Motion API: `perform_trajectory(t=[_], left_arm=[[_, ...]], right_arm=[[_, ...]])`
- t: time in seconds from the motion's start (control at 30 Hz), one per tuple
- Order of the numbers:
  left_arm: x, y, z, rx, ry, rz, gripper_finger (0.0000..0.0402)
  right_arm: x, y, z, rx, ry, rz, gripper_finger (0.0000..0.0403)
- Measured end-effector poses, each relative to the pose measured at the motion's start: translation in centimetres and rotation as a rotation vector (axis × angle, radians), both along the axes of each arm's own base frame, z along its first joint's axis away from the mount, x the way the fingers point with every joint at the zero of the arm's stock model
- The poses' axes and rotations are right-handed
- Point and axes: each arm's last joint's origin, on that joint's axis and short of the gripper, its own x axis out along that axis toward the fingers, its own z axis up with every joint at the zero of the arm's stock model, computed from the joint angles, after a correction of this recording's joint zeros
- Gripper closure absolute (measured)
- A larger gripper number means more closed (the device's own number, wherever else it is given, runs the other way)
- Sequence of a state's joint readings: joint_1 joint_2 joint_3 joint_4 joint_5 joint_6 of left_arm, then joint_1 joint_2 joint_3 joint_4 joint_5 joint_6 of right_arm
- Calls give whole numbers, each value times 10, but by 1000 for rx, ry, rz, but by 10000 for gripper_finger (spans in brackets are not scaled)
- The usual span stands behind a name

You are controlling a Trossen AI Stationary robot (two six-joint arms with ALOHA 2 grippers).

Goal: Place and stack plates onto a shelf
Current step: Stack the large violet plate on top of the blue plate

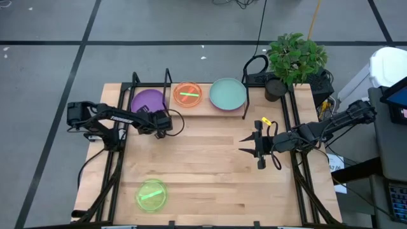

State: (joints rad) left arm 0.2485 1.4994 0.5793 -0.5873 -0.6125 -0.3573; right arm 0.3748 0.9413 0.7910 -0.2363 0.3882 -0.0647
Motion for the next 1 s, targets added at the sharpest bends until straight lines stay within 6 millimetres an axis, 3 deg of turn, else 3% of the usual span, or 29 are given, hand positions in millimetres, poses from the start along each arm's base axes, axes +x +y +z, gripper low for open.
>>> perform_trajectory(t=[0.3,0.43,0.6,1.0], left_arm=[[-1,-2,1,-6,30,-42,388],[-3,-2,7,39,44,-11,389],[0,-8,28,60,36,-2,389],[7,-34,99,135,-129,2,389]], right_arm=[[0,0,0,0,0,0,277],[0,0,0,0,1,0,277],[0,0,0,1,0,0,277],[-1,0,-2,31,19,-18,277]])
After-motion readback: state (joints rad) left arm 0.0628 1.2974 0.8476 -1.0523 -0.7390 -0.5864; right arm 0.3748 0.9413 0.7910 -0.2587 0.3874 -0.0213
